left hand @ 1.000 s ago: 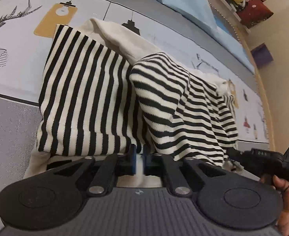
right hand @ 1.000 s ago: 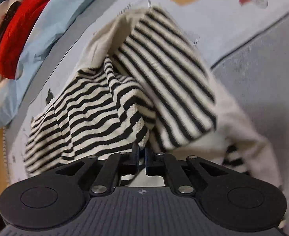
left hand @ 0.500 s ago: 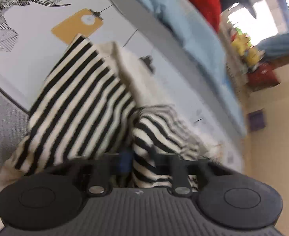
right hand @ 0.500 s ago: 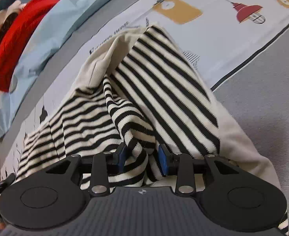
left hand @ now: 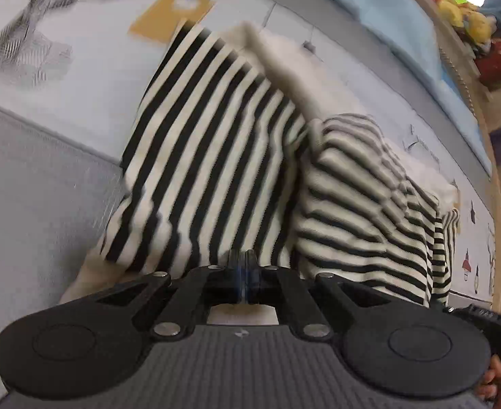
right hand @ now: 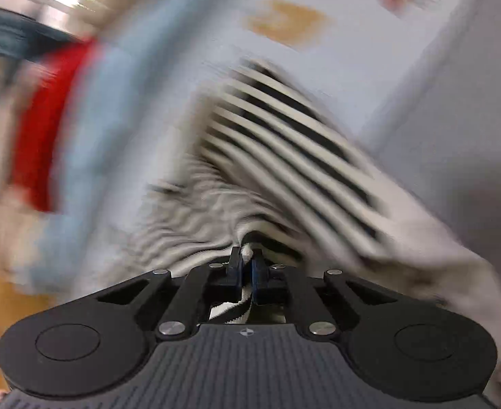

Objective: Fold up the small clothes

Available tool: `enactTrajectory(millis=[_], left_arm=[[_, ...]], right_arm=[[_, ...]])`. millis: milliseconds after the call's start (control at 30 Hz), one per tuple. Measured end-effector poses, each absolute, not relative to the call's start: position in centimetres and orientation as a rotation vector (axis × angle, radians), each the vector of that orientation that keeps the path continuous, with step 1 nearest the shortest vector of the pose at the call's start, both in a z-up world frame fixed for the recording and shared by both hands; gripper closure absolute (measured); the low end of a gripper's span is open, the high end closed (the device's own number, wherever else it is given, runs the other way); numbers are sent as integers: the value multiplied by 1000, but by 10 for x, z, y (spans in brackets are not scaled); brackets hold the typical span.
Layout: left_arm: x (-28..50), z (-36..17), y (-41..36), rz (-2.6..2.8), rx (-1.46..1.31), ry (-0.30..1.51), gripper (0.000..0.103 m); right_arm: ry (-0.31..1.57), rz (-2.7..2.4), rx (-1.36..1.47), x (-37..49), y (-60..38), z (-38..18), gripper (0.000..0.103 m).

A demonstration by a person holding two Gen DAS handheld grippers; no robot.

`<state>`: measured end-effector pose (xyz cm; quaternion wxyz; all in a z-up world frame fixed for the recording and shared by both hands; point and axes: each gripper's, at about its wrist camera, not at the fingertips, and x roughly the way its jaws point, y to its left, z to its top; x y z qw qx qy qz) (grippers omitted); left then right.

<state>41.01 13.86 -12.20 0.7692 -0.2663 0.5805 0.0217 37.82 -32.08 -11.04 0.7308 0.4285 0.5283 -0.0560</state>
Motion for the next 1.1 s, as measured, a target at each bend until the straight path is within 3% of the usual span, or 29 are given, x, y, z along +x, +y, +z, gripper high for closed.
enactTrajectory(millis=[100, 133, 200, 333, 433, 533, 600, 633, 800, 967, 1100], left_arm=[[411, -89, 140, 12, -534, 1101, 95], [410, -79, 140, 3, -526, 1033, 89], [405, -61, 136, -32, -511, 915, 86], [410, -59, 124, -51, -496, 884, 57], [415, -69, 128, -17, -532, 905, 57], [419, -82, 135, -9, -614, 917, 59], [426, -93, 138, -14, -641, 912, 79], [427, -96, 139, -25, -646, 916, 100], [420, -95, 147, 57, -616, 971, 100], [424, -127, 142, 126, -596, 1177, 98], [424, -89, 131, 102, -458, 1033, 86]], right_arm=[[1189, -173, 902, 378, -319, -112, 88], [1167, -171, 853, 380, -315, -103, 85], [1086, -176, 739, 381, -308, -81, 85], [933, -27, 584, 381, -279, -53, 80], [964, 236, 597, 384, -249, -53, 75], [1052, 411, 553, 383, -215, -62, 62], [1130, 491, 507, 381, -195, -71, 62], [1176, 513, 476, 380, -186, -77, 62], [1297, 502, 375, 375, -176, -97, 62], [1319, 487, 343, 380, -182, -98, 62], [1317, 508, 319, 383, -179, -95, 62]])
